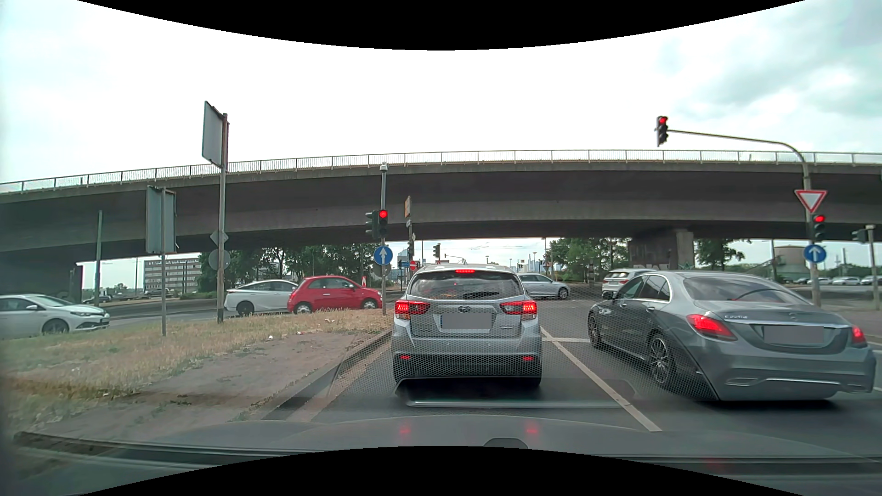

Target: Follow the waypoints while adhering to traffic rules and regulations

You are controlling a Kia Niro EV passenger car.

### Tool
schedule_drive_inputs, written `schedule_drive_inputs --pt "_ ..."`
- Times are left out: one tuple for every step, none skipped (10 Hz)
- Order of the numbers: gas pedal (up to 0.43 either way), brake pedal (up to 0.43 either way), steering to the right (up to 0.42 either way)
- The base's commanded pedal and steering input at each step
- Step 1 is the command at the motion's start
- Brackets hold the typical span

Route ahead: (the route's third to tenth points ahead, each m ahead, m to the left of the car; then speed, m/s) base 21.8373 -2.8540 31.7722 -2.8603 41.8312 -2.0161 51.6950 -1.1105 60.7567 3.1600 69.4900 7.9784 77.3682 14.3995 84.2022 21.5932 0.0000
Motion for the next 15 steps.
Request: schedule_drive_inputs --pt "0.000 0.256 -0.001" --pt "0.000 0.256 -0.001" --pt "0.000 0.256 -0.001" --pt "0.000 0.262 -0.001" --pt "0.000 0.256 -0.001" --pt "0.000 0.256 -0.001" --pt "0.000 0.256 -0.001" --pt "0.000 0.262 -0.001" --pt "0.000 0.256 -0.001" --pt "0.000 0.256 -0.001" --pt "0.000 0.256 -0.001" --pt "0.000 0.256 -0.001" --pt "0.000 0.256 -0.001" --pt "0.000 0.256 -0.001" --pt "0.000 0.256 -0.001"
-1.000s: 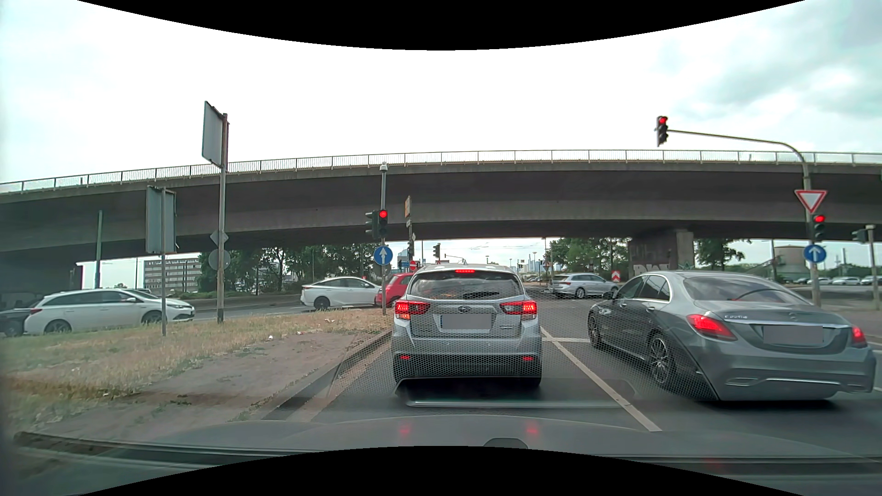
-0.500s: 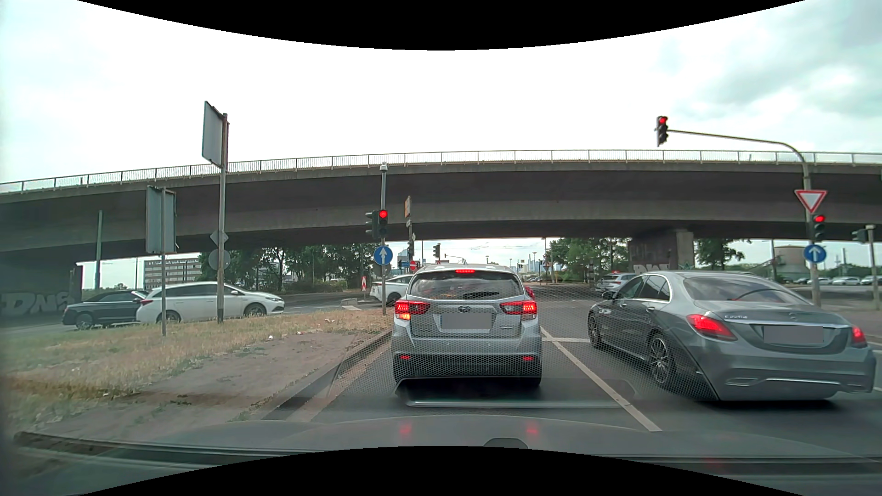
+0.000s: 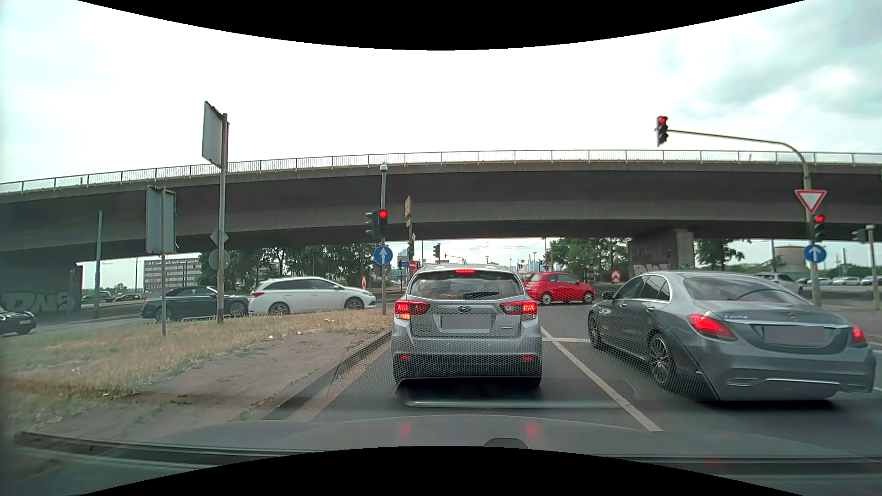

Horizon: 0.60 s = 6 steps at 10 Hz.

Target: Follow the waypoints while adhering to traffic rules and regulations

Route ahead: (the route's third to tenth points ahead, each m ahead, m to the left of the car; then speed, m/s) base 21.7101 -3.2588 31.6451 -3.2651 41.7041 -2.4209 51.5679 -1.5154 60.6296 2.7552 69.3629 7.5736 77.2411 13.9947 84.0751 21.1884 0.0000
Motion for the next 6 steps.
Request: schedule_drive_inputs --pt "0.000 0.262 -0.001" --pt "0.000 0.256 -0.001" --pt "0.000 0.256 -0.001" --pt "0.000 0.256 -0.001" --pt "0.000 0.256 -0.001" --pt "0.000 0.256 -0.001"
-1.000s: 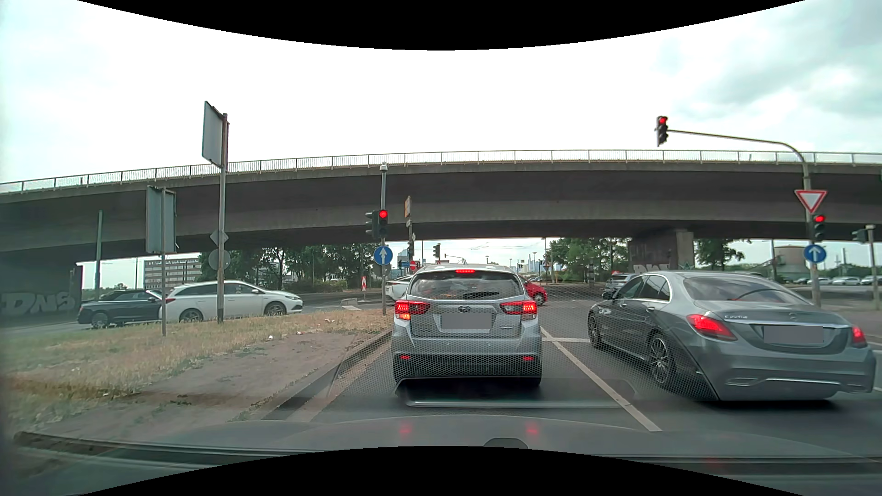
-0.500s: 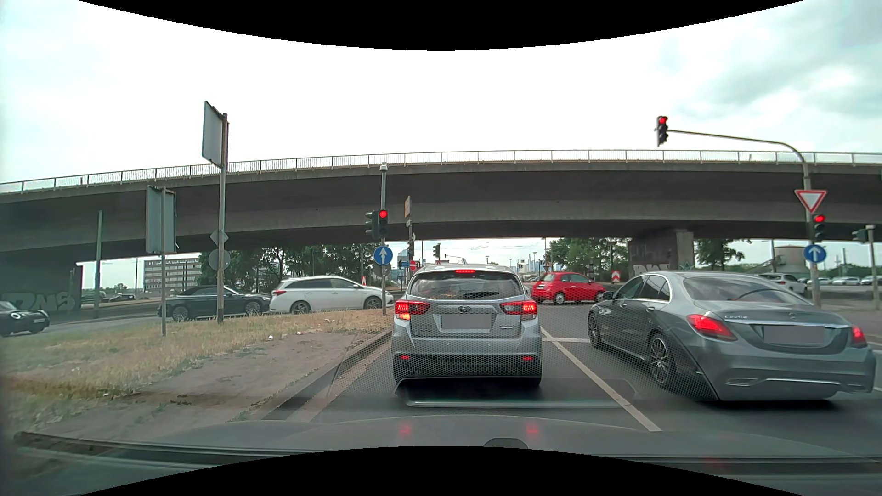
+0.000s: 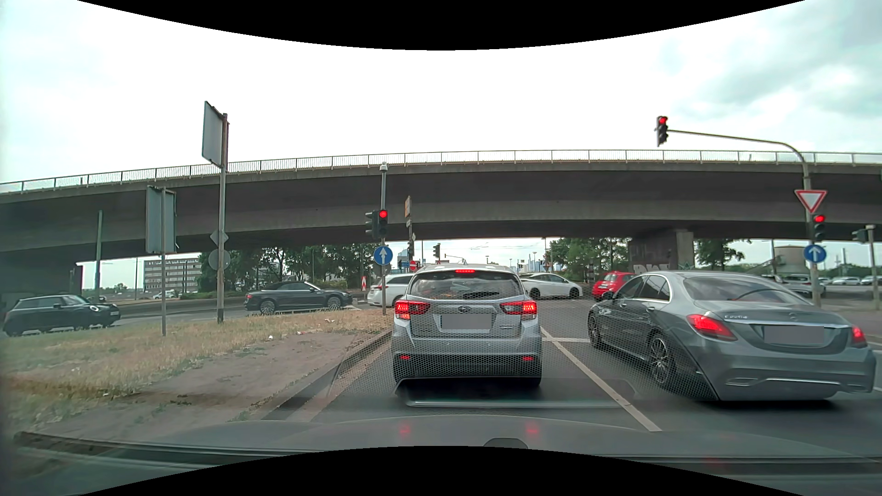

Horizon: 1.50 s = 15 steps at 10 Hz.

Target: Follow the waypoints while adhering to traffic rules and regulations

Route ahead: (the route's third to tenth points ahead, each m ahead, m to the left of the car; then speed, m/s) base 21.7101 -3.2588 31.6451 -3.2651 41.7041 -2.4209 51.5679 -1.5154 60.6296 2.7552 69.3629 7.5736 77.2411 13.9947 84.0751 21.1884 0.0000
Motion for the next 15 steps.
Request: schedule_drive_inputs --pt "0.000 0.256 -0.001" --pt "0.000 0.256 -0.001" --pt "0.000 0.256 -0.001" --pt "0.000 0.256 -0.001" --pt "0.000 0.256 -0.001" --pt "0.000 0.256 -0.001" --pt "0.000 0.256 -0.001" --pt "0.000 0.256 -0.001" --pt "0.000 0.256 -0.001" --pt "0.000 0.256 -0.001" --pt "0.000 0.256 -0.001" --pt "0.000 0.256 -0.001" --pt "0.000 0.256 -0.001" --pt "0.000 0.256 -0.001" --pt "0.000 0.256 -0.001"
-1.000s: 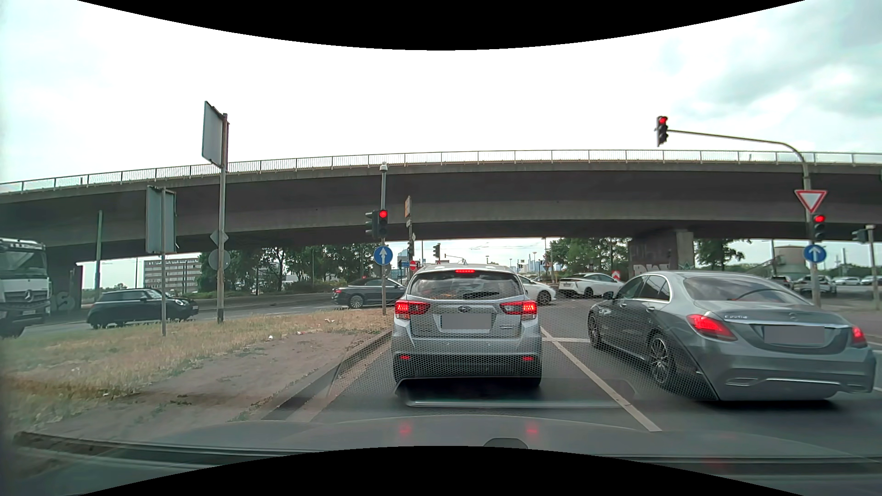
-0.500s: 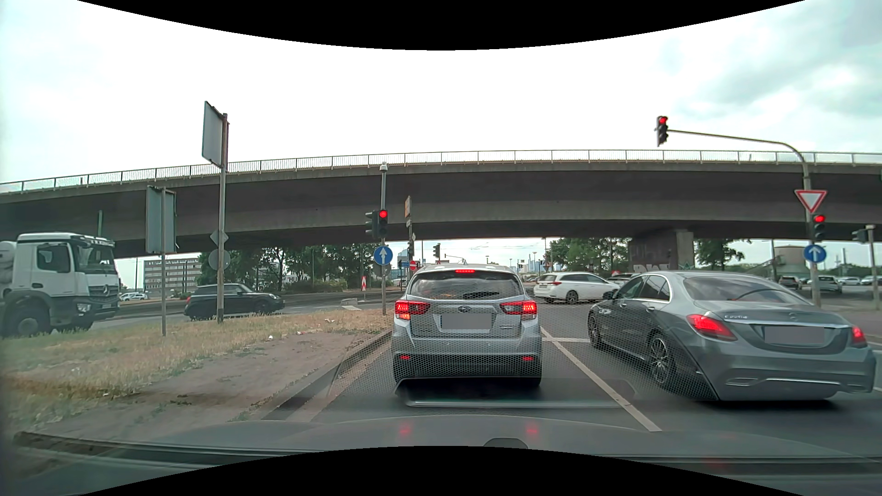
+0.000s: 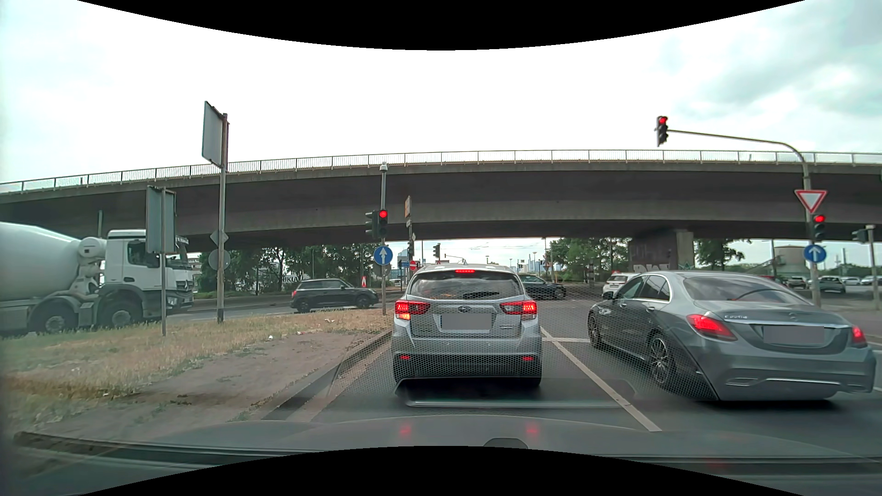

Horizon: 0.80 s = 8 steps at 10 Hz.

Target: Follow the waypoints while adhering to traffic rules and regulations

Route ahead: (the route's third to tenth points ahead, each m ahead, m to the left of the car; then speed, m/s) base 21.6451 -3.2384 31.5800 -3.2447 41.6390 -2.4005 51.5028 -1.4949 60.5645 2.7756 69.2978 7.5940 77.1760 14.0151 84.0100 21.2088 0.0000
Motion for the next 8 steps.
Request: schedule_drive_inputs --pt "0.000 0.256 -0.001" --pt "0.000 0.256 -0.001" --pt "0.000 0.262 -0.001" --pt "0.000 0.262 -0.001" --pt "0.000 0.256 -0.001" --pt "0.000 0.256 -0.001" --pt "0.000 0.256 -0.001" --pt "0.000 0.256 -0.001"
